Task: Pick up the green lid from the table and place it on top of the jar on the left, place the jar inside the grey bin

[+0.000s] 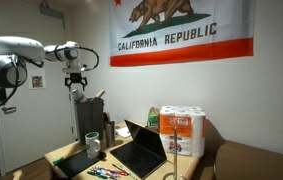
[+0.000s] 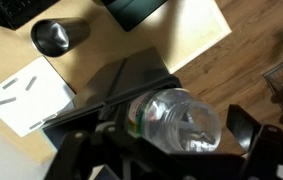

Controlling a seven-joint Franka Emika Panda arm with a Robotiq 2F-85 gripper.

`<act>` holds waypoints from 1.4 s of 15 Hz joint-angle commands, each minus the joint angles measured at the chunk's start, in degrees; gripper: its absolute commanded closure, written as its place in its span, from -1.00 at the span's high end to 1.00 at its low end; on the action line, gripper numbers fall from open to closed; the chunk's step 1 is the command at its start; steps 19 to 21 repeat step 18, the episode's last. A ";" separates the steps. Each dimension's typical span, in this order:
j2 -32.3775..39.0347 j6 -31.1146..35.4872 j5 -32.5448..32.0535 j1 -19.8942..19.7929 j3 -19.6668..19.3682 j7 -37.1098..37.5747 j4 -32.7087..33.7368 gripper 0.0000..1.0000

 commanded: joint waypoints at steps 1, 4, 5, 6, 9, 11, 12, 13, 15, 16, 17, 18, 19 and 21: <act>-3.05 -4.45 0.51 -0.64 0.38 -1.57 2.76 1.00; -4.85 -7.07 0.20 -1.18 -0.35 -0.04 4.95 1.00; -5.25 -7.80 0.26 -1.84 -0.62 0.40 5.49 1.00; -5.85 -8.15 0.27 -2.68 -1.01 0.98 5.34 1.00; -6.71 -7.74 0.03 -5.27 -2.43 2.32 4.01 1.00; -7.11 -6.63 -1.14 -6.85 -3.85 3.50 2.26 1.00; -5.52 -7.22 -0.37 -5.95 -2.77 1.46 5.18 1.00; -5.49 -7.21 -0.43 -6.65 -3.34 1.52 4.86 1.00; -5.49 -7.19 -0.43 -7.44 -3.57 1.56 4.43 1.00; -5.49 -7.19 -0.44 -7.42 -3.58 1.69 4.39 1.00; -5.49 -7.19 -0.44 -7.24 -3.57 2.17 4.37 1.00; -5.50 -7.19 -0.47 -7.03 -3.57 2.34 4.36 1.00; -5.50 -7.19 -0.47 -7.03 -3.57 2.34 4.36 1.00; -5.50 -7.19 -0.47 -7.03 -3.57 2.34 4.36 1.00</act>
